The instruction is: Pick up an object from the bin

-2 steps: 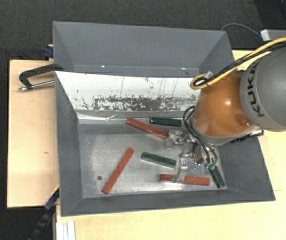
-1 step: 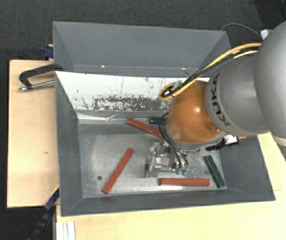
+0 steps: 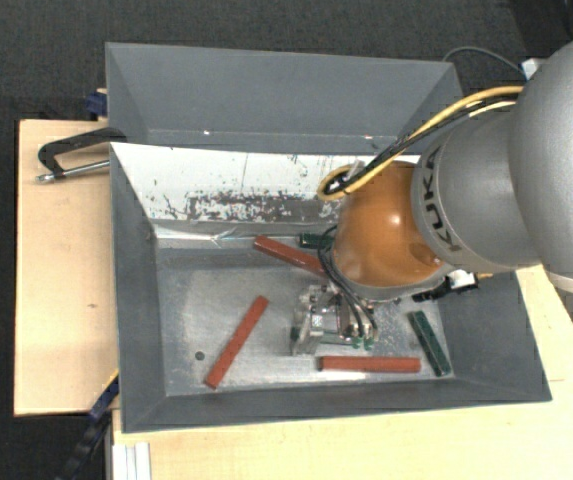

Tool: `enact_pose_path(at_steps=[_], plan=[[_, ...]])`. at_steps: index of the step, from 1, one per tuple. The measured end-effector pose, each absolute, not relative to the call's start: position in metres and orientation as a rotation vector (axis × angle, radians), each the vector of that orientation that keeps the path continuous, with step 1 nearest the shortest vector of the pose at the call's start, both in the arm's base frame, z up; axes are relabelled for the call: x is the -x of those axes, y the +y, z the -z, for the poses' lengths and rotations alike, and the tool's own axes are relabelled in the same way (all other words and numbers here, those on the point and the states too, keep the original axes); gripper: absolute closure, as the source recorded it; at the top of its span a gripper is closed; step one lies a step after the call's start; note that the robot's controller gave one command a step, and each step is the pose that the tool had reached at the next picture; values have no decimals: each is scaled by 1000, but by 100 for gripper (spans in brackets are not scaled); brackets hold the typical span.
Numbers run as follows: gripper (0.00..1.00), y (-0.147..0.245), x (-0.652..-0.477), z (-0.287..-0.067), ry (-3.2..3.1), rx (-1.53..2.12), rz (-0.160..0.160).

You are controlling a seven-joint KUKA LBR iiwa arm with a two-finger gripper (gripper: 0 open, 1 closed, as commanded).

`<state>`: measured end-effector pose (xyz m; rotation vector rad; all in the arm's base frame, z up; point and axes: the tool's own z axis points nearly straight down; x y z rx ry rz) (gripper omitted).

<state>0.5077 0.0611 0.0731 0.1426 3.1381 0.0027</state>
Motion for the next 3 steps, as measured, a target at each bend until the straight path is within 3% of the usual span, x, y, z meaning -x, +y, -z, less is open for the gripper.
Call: enact_pose_path(at_steps=[1, 2, 3], plan=[[100, 64, -508, -113, 3143, -143, -1], [100, 85, -511, -182, 3137, -164, -2], [100, 72, -500, -269, 3134, -151, -2]])
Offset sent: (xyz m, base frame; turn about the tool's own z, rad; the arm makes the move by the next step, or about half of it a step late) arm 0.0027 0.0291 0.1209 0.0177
